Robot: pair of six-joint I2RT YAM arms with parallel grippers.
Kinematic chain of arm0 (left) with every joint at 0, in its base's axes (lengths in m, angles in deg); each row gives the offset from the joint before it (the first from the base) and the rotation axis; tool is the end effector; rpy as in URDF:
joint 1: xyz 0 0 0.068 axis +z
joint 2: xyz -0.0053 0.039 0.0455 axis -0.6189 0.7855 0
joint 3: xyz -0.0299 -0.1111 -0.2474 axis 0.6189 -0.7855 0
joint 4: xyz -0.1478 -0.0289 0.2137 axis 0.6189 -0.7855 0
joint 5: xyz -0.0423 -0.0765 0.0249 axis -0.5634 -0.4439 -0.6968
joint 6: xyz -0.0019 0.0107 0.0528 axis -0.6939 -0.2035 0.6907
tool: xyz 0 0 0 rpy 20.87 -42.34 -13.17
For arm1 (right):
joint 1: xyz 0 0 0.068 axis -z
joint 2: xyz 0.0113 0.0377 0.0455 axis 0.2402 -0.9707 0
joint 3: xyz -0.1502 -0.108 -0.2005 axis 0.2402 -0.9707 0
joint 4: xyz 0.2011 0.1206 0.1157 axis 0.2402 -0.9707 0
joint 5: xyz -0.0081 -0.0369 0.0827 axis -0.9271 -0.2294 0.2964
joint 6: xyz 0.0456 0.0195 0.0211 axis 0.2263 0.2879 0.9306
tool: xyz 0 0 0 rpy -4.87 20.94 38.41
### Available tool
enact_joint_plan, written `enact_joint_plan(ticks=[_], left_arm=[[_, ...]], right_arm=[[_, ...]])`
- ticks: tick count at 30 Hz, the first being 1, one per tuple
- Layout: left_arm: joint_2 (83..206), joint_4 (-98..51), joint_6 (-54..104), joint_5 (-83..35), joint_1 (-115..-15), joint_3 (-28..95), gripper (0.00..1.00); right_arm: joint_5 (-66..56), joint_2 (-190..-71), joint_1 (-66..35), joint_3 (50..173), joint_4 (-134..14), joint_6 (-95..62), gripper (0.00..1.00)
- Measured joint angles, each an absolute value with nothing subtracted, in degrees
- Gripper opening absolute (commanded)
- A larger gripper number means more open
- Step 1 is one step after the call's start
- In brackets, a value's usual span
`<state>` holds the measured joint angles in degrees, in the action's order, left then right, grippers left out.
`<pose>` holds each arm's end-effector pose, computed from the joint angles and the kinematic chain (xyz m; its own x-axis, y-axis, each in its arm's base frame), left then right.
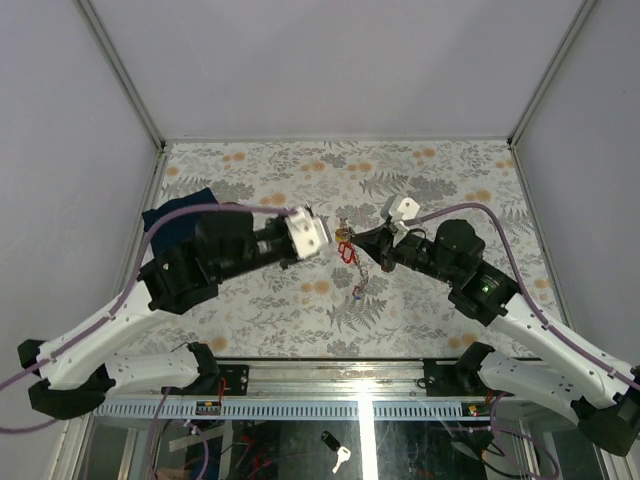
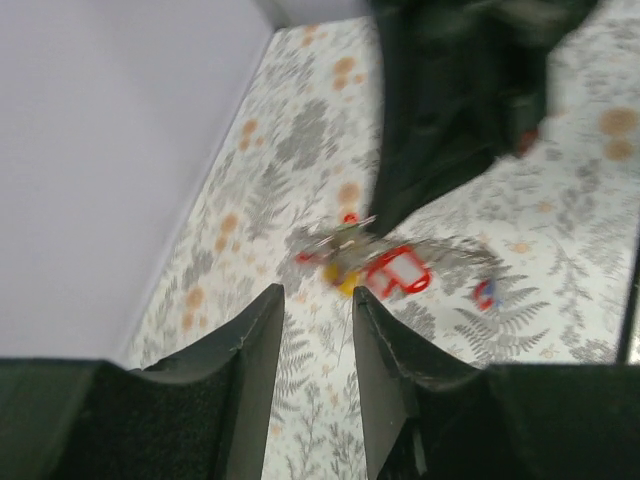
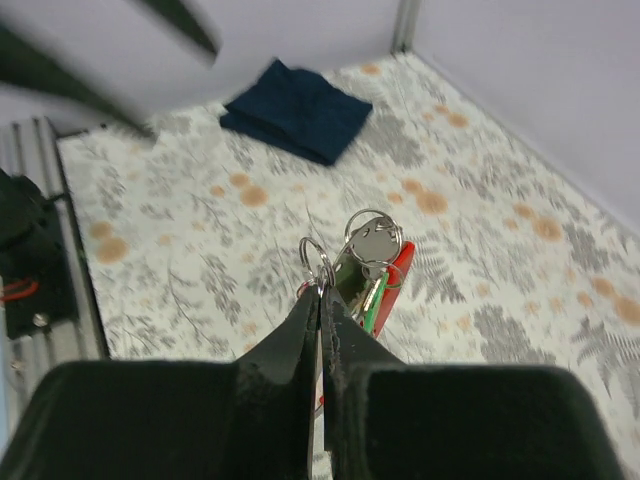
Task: Put the keys on the keyring
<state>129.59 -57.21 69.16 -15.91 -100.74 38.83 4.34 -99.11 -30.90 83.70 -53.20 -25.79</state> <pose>0.0968 -0.1864 0.4472 0.3820 0.4233 -0.8215 0.8104 0.2738 0.5179 0.1372 0.1511 0.3746 0.0877 0.0317 -0.9956 -0.8807 0.4695 -0.0626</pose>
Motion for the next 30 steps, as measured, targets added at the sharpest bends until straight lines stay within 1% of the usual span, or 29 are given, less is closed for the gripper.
enact_joint_plan(ticks=[2, 6, 11, 14, 19, 30], left_arm=[[127.85, -54.44, 65.93, -20.44, -93.02, 35.51, 0.35], [126.84, -49.30, 58.41, -27.72, -78.70, 29.57, 0.43], [127.39, -42.96, 49.95, -33.95, -68.28, 24.32, 0.50], [127.32, -39.86, 45.95, -35.78, -64.21, 21.81, 0.53], [126.62, -37.52, 41.91, -36.17, -61.20, 19.14, 0.57], [124.41, -37.04, 36.79, -33.14, -56.15, 15.97, 0.58]], right_arm=[[2.39, -99.92, -30.90, 83.70, -55.93, -27.05, 0.00], [-0.36, -101.10, -30.90, 83.68, -60.44, -28.54, 0.00], [-2.92, -102.26, -30.90, 83.68, -66.05, -30.46, 0.00], [-3.88, -104.16, -30.90, 83.68, -70.47, -31.73, 0.00], [-3.97, -108.18, -30.90, 83.59, -74.21, -32.98, 0.00], [-1.37, -120.38, -31.95, 83.55, -67.45, -31.51, 0.02]])
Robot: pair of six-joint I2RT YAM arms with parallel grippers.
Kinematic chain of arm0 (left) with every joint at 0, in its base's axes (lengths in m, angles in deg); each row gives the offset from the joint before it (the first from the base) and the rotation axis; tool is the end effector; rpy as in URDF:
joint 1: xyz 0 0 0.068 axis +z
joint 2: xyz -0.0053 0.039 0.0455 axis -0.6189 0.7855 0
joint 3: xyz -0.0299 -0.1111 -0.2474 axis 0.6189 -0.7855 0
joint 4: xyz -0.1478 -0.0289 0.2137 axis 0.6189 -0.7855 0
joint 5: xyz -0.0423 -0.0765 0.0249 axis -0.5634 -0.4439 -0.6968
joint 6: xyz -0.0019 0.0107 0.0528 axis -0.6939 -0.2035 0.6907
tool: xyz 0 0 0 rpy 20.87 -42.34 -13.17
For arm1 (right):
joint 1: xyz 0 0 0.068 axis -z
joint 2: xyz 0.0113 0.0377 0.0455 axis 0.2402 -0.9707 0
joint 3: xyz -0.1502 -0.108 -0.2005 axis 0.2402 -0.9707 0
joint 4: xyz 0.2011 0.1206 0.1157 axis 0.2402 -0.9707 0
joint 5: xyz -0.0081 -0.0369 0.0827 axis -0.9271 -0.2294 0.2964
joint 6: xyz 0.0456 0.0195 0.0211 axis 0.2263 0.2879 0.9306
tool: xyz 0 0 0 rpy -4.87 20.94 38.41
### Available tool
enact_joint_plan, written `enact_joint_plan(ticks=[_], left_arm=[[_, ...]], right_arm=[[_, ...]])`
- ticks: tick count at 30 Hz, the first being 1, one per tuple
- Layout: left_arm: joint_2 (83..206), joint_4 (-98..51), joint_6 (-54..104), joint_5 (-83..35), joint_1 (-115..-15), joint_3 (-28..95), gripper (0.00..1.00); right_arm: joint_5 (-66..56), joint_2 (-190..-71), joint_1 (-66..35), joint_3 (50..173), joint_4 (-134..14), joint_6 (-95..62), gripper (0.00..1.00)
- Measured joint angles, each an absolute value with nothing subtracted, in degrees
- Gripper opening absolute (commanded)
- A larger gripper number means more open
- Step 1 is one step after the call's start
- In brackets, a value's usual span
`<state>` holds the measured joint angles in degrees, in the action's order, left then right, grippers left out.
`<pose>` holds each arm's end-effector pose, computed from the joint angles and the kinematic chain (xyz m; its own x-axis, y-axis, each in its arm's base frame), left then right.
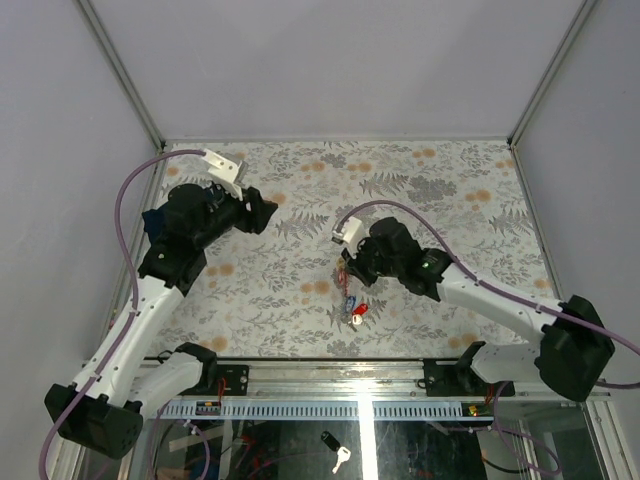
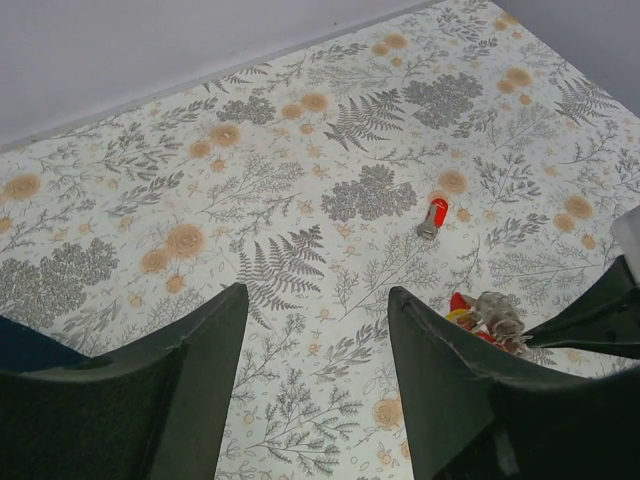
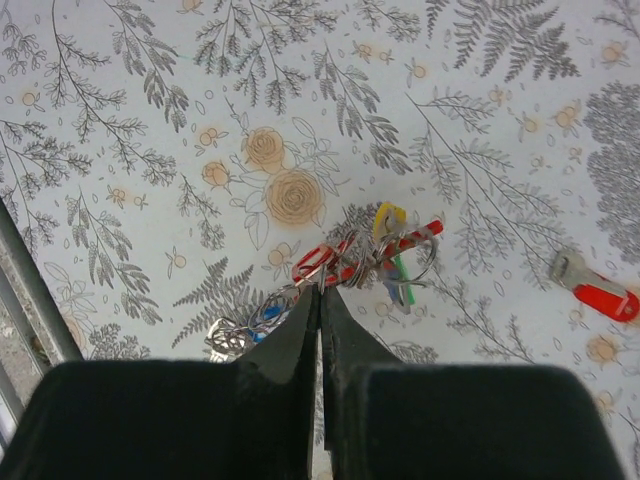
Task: Put the keys on the keyring
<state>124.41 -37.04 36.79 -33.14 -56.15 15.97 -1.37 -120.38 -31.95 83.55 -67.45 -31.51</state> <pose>0.2050 -0.0775 0.3677 -0.1873 0.0592 -0.9805 0.5737 0.8169 -0.0603 0.1868 0.2027 0.2644 -0.2450 -0.4499 -0.8588 -0.8655 0.5007 -0.0154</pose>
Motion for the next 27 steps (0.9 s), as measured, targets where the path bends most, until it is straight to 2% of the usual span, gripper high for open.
enact_joint_plan(ticks=[7, 14, 23, 27], left_arm=[[123.93, -37.15, 36.40, -32.72, -55.80, 15.47, 0.58], [123.28, -38.20, 36.46, -31.65, -55.60, 15.47, 0.58], [122.05, -38.28, 35.87, -31.08, -54.25, 13.65, 0.60], [122.97, -37.93, 32.66, -32.83, -50.07, 12.04, 0.66]], right_arm=[[-2.20, -129.32, -35.95, 84.40, -60.39, -30.31, 0.03], [-3.51, -137.30, -39.95, 86.65, -57.05, -28.69, 0.15], [4.49, -139.68, -41.61, 86.91, -45.75, -21.70, 0.51], [7.11, -138.91, -41.10, 84.14, -40.13, -17.04, 0.69]])
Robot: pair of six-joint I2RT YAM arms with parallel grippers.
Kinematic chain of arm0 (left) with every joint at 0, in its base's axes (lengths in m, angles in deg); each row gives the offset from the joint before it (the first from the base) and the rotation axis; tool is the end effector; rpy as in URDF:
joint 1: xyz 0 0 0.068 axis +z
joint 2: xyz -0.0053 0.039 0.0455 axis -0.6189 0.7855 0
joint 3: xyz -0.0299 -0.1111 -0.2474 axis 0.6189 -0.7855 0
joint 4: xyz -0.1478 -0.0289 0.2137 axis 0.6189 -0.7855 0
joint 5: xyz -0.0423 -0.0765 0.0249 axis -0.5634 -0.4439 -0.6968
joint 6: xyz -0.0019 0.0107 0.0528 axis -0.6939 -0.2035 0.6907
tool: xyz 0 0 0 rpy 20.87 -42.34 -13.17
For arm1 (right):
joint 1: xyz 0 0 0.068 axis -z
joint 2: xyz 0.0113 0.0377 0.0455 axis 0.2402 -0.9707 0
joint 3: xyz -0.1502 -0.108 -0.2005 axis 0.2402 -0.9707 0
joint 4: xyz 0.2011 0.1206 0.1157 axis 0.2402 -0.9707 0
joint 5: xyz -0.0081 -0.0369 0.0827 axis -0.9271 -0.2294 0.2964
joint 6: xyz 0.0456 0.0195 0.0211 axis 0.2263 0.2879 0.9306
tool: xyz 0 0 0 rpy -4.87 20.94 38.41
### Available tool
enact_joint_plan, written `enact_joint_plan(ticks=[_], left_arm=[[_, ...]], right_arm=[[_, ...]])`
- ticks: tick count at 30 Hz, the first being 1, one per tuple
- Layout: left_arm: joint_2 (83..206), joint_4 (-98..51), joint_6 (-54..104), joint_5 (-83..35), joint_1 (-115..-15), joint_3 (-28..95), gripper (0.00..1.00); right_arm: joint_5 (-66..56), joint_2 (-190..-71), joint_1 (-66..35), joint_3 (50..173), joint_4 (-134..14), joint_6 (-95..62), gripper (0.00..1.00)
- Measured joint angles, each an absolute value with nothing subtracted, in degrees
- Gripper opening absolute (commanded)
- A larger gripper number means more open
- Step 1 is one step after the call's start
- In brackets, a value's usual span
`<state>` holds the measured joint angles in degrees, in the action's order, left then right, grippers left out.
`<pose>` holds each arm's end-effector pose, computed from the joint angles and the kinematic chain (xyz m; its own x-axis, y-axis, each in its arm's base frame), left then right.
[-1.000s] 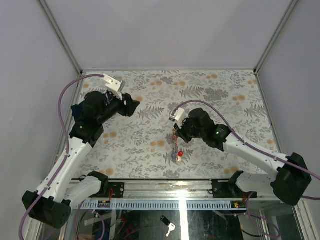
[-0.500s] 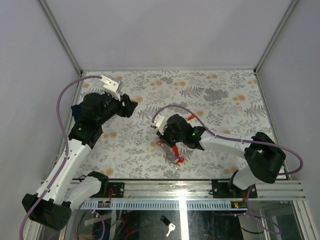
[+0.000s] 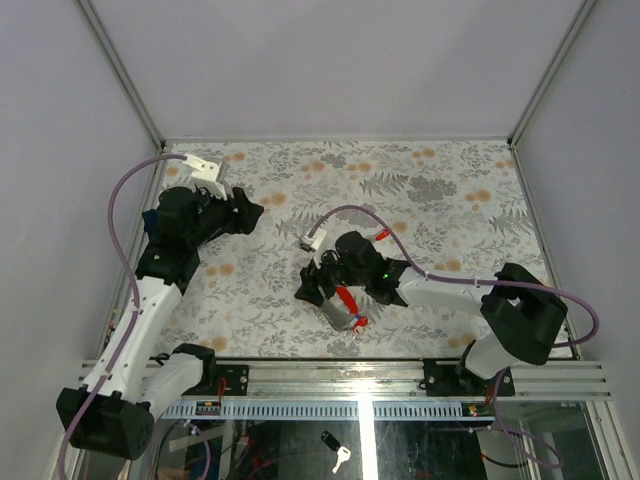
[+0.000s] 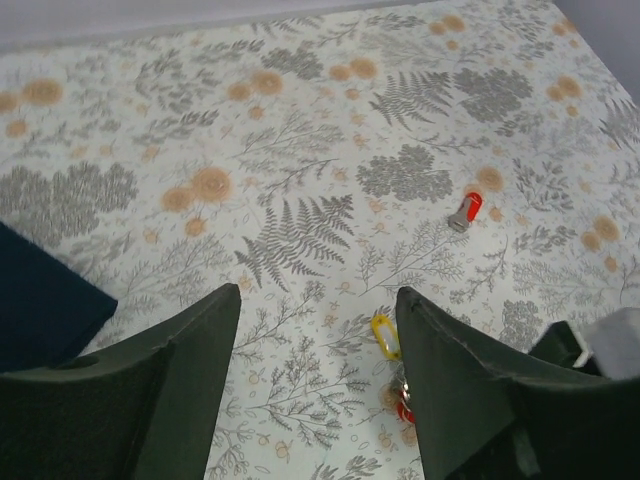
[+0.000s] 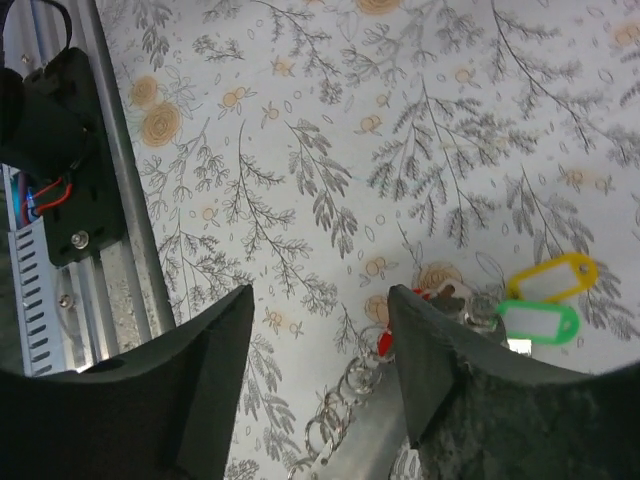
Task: Put the keys on the keyring
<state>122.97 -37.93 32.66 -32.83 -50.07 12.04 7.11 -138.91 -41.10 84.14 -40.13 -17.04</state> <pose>0.2078 -0.0543 0.3469 -0.2823 -0.0124 -0.9592 0.4562 0.8778 -0.1457 0.1856 0.2864 0.2206 -0.3208 -0.2758 -0.9061 -0.9219 0.3104 0.2319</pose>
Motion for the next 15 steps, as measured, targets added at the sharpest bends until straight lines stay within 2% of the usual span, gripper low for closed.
enact_joint_plan(ticks=[4, 8, 10, 15], left_arm=[[126.80, -36.47, 27.04, -36.87, -42.88, 10.77, 0.84], [130.14, -36.14, 21.08, -38.43, -38.84, 10.03, 1.00], [131.02, -36.12, 17.93, -38.14, -38.44, 10.03, 1.00], [130.88, -35.92, 14.17, -37.92, -38.47, 10.03, 1.00]], right_arm=[[7.90, -135.31, -37.04, 81.43, -40.13, -10.44, 0.86], [9.54, -127.09, -24.38, 79.90, -41.44, -3.80, 0.91], [9.50, -121.76, -16.25, 79.85, -43.61, -0.54, 0.99], [4.21, -110.26, -7.38, 79.85, -51.02, 2.24, 0.99]])
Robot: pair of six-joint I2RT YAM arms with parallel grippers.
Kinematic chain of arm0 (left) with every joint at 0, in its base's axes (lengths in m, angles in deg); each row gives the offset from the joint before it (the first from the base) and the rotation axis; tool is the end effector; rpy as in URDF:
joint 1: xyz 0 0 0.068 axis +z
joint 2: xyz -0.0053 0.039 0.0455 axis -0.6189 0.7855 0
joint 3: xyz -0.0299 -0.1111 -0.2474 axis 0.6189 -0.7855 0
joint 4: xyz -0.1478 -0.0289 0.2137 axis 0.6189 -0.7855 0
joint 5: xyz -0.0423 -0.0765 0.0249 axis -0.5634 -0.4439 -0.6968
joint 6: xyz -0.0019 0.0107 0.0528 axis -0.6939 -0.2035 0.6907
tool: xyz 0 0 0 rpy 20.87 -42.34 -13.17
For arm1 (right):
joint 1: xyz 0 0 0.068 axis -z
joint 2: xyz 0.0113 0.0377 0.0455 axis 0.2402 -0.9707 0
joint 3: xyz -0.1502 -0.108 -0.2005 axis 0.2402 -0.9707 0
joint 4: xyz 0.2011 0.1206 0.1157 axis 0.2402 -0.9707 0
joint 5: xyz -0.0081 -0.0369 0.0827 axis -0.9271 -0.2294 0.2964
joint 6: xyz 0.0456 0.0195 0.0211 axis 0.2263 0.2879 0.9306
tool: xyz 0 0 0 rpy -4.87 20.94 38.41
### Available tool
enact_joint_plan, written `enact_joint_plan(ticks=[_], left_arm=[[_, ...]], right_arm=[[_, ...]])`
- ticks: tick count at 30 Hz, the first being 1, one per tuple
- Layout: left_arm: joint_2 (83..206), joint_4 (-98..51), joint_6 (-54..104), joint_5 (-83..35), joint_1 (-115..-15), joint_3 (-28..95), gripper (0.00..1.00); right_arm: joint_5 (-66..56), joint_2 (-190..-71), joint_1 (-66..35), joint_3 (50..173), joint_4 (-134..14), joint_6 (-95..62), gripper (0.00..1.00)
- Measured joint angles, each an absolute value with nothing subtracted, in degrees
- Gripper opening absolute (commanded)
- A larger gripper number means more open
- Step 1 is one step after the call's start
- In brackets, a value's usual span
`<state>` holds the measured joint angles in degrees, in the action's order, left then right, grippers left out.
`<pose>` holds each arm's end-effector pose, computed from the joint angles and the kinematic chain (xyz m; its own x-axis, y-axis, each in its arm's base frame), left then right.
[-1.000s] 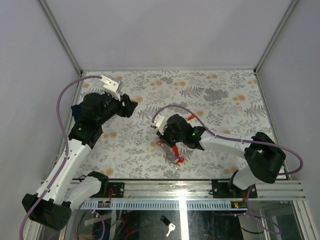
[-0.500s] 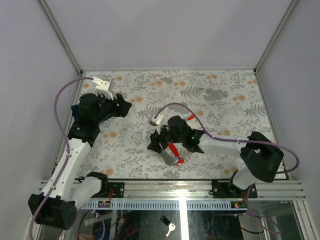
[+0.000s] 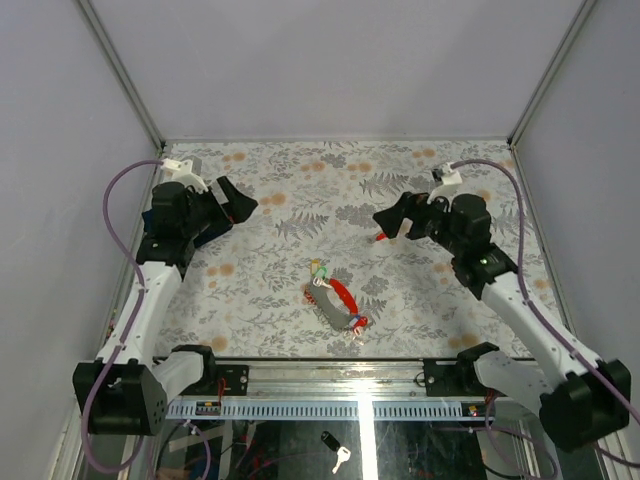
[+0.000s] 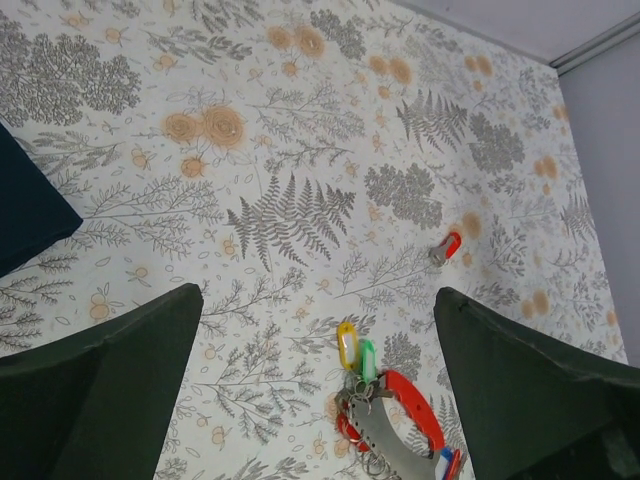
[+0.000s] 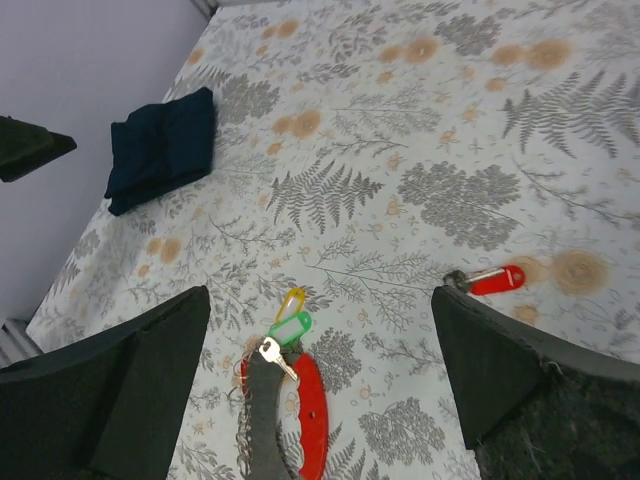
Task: Put the keys on the keyring
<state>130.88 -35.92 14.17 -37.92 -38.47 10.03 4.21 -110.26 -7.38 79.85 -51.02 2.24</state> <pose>0.2441 -0.0145 0.3095 -0.4910 -0.3550 -0.7955 0.1781 0.8530 -0.4906 0.2292 0.1005 0.3141 -0.3949 0.2903 -0.8717 -0.4972 0.7303 0.4685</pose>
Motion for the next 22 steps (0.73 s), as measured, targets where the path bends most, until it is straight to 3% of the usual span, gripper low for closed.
enact_joint_plan(ticks=[8, 13, 22], left_arm=[[122.19, -35.73, 15.90, -33.03, -43.21, 7.45, 1.00], [111.83, -35.90, 17.34, -28.00, -44.19, 2.70, 1.00], [106.75, -36.86, 18.06, -19.59, -44.19, 0.61, 1.00]], right_arm=[[-10.22, -89.95, -7.05, 80.71, -70.23, -4.69, 0.99], [-15.90, -78.59, -7.03, 80.49, -74.99, -7.60, 0.99], [-19.66, -78.15, -7.05, 74.85, -75.39, -7.53, 0.99]])
